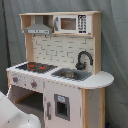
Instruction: Play with the kitchen
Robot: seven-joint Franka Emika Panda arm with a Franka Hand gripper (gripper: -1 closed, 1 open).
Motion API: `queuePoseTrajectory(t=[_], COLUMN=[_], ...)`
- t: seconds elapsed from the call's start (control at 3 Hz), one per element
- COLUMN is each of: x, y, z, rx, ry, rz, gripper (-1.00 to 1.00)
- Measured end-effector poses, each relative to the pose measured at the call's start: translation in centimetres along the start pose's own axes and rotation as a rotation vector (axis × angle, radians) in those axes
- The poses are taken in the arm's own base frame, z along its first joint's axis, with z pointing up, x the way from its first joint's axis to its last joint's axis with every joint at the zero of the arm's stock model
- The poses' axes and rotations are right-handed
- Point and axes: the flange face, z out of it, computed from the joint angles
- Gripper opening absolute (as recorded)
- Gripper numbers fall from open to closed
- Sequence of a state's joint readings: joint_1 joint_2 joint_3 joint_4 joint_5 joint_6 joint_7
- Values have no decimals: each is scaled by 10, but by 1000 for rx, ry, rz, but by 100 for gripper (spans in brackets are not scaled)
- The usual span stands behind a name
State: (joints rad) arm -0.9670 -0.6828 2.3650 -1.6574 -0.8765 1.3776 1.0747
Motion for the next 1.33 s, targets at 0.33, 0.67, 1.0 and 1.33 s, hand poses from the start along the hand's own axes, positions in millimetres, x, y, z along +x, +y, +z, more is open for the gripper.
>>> queuePoseTrajectory(t=[0.33, 0.67, 1.0, 1.33], x=[13, 25, 37, 44], y=[14, 28, 44, 59], z=[-4, -6, -1, 8], rx=[9, 26, 55, 97], ry=[-4, -13, -28, -60], rz=[-81, -161, -256, -337], gripper=[100, 100, 100, 100])
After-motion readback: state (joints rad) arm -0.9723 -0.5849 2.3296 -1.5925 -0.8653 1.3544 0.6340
